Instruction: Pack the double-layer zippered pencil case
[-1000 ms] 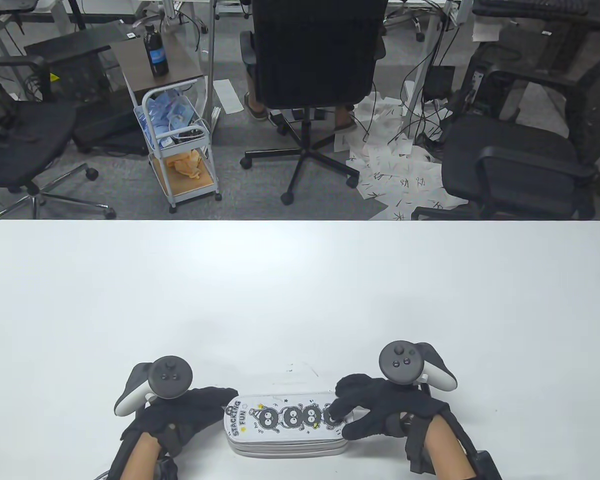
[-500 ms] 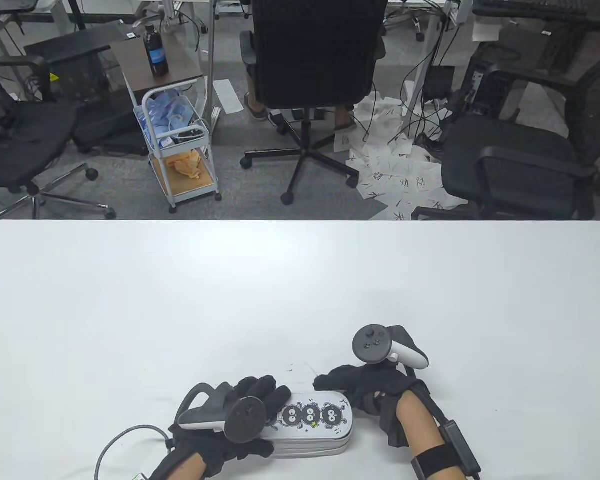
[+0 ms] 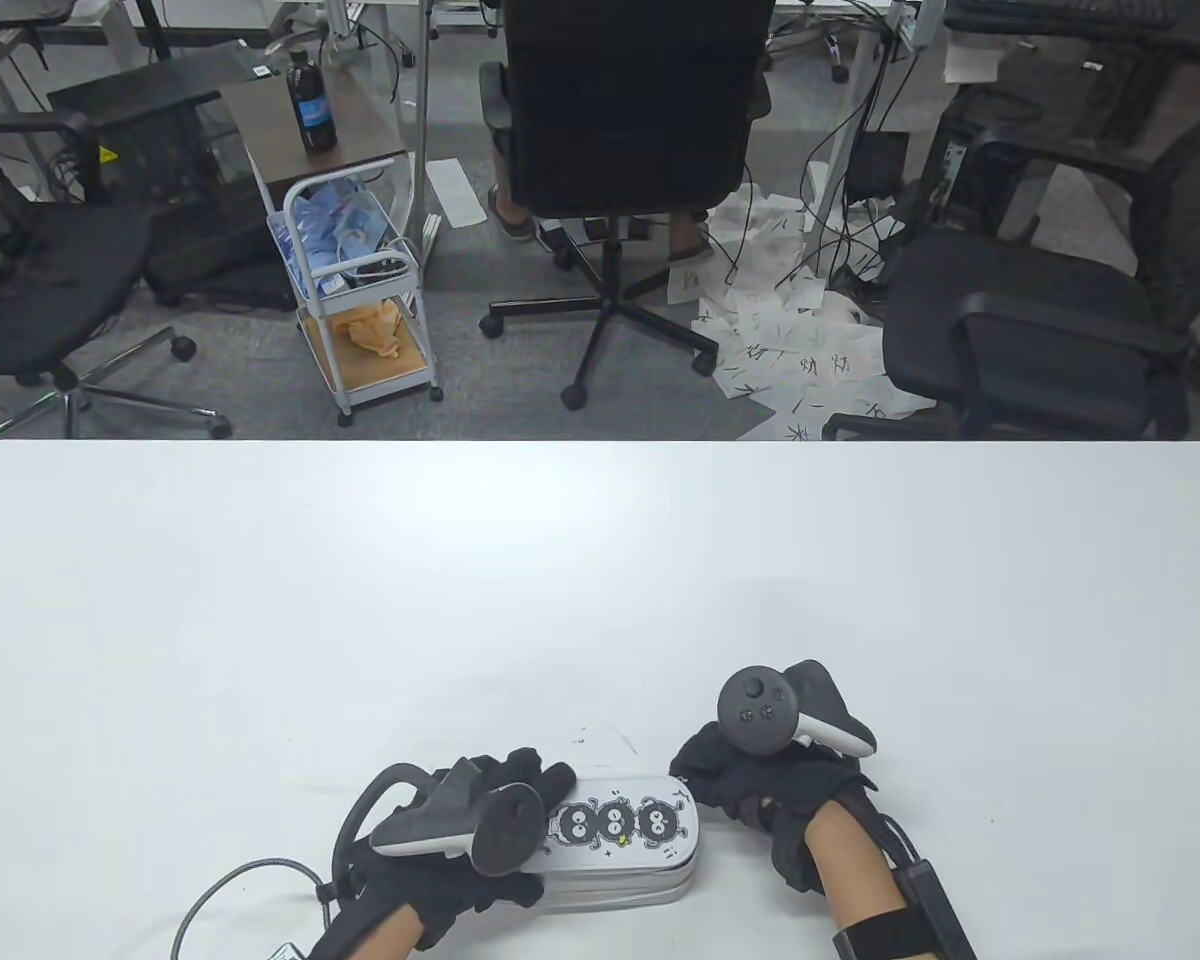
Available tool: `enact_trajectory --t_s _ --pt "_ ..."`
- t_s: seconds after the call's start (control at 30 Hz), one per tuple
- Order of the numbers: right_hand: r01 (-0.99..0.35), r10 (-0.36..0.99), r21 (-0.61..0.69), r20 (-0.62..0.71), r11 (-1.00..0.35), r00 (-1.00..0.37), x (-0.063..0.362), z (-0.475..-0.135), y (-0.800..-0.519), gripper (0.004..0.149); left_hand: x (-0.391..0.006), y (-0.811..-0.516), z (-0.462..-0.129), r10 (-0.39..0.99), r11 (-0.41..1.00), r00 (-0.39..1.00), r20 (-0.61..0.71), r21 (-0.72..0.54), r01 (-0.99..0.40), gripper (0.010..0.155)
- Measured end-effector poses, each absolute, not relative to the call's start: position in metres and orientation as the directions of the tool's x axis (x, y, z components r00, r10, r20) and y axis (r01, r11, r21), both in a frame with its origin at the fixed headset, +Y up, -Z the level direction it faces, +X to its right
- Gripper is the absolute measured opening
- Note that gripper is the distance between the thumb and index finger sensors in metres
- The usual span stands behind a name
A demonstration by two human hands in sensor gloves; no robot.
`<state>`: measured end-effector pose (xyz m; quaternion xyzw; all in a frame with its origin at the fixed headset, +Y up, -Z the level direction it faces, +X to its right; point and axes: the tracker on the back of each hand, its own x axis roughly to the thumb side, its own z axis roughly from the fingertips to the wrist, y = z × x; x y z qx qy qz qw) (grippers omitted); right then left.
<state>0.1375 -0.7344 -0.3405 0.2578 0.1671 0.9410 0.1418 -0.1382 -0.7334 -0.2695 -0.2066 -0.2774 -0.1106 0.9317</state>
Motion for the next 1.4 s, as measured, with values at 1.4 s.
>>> enact_trajectory --t_s 1.4 --pt "-0.245 0.372 0.320 0.436 -0.915 -0.820 0.074 -0.314 -0.742 0.040 -0.120 -0.725 -0.296 -0.312 0.877 0.813 0.492 -0.181 0.446 0.090"
